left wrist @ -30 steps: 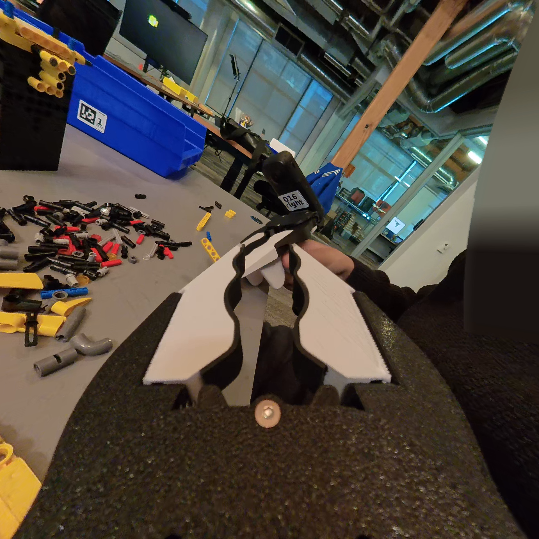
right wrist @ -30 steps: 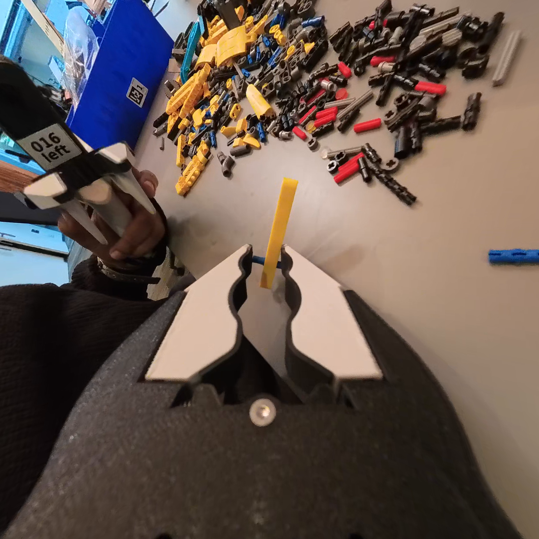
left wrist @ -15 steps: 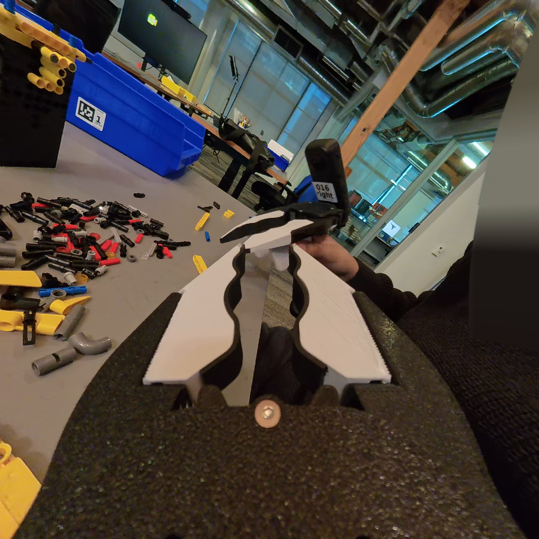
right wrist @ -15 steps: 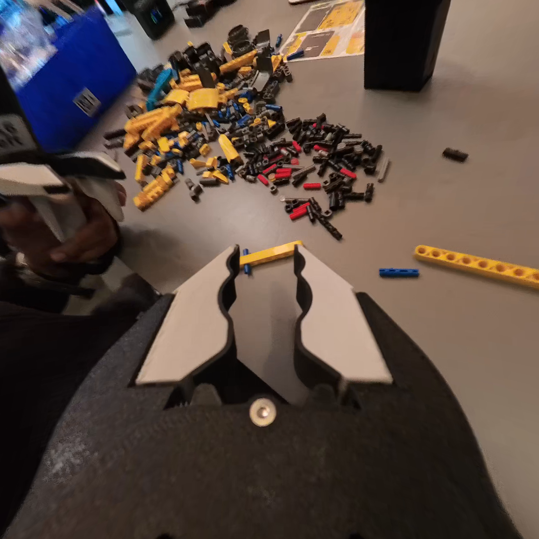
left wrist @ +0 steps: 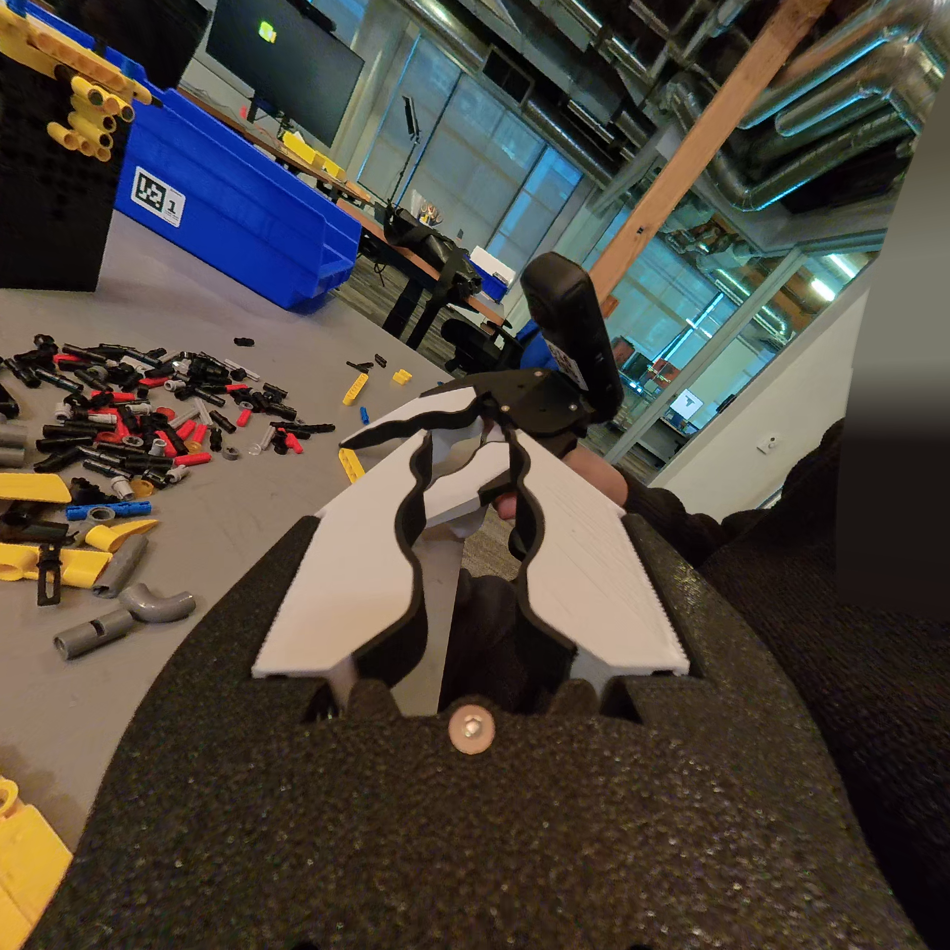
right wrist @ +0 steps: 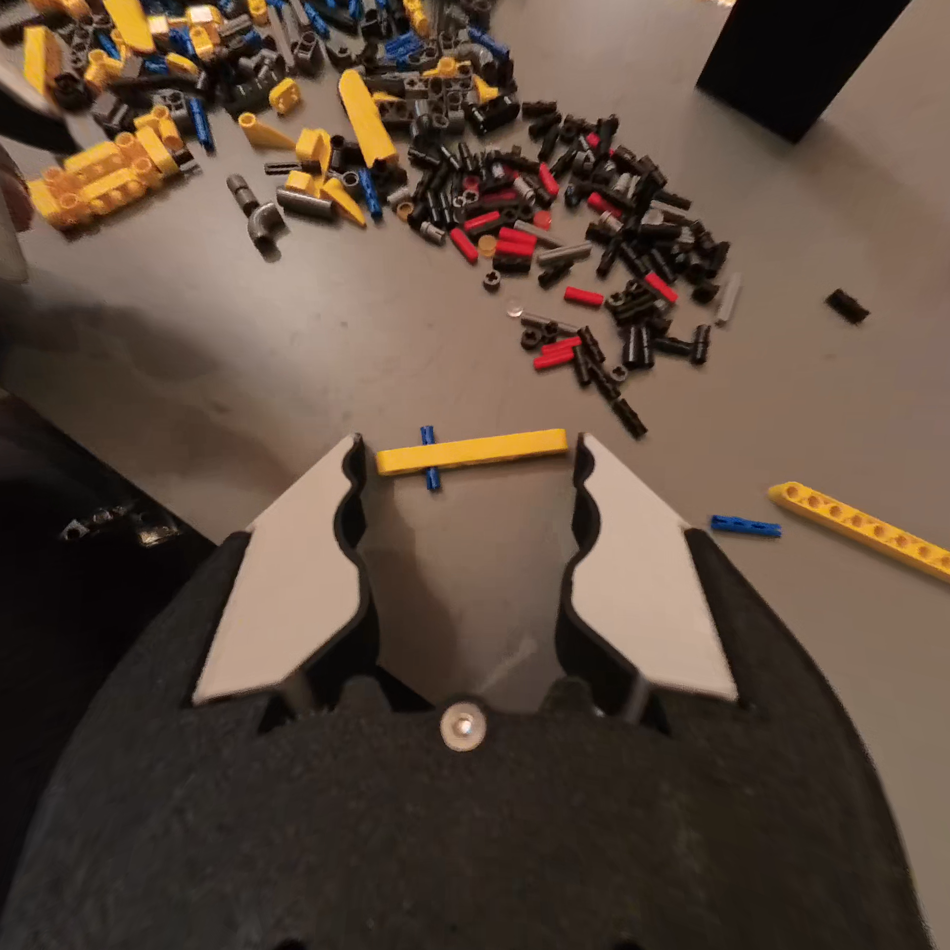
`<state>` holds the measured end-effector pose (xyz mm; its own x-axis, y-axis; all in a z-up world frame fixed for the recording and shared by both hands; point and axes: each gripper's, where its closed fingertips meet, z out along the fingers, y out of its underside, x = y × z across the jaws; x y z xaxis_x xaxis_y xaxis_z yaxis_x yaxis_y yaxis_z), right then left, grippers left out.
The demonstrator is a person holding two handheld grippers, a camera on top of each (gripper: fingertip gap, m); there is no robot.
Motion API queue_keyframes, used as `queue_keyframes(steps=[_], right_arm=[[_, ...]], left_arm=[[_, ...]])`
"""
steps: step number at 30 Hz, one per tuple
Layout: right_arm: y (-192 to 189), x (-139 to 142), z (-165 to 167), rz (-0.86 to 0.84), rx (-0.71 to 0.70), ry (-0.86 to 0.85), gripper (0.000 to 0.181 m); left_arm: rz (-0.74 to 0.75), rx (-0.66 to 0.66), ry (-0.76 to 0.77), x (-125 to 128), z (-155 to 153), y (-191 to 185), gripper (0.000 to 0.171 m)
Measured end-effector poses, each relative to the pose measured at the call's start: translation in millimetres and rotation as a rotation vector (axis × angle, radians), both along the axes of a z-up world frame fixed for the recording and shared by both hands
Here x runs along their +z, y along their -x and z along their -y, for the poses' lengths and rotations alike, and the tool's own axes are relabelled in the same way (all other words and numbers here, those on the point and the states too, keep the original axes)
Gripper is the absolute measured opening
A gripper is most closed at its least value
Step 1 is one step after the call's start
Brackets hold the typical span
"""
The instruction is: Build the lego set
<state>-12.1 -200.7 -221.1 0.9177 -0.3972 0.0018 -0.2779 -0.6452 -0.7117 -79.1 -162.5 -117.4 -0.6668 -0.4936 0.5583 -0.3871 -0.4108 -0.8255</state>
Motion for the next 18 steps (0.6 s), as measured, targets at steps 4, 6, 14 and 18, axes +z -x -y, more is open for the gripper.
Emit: queue_keyframes(steps=[4,6,14,18], right_arm=[[4,0,4,-0.007,0.092,0.014,0.075],[8,1,4,-0.007,0.136,0.015,0.074],[28,45,-14,0.123,0.297,-0.248,0.074],[44,86,-21,0.228,0.369,-0.48,0.074]], left_arm=[[-0.006,-0.003,0.003,0,0,0,0.029],[-0.009,-0.004,0.003,-1,0,-1,0.029],[-0.023,-0.017,0.02,-1,0,-1,0.029],[-0.039,-0.044,0.088,3,-3,0,0.029]])
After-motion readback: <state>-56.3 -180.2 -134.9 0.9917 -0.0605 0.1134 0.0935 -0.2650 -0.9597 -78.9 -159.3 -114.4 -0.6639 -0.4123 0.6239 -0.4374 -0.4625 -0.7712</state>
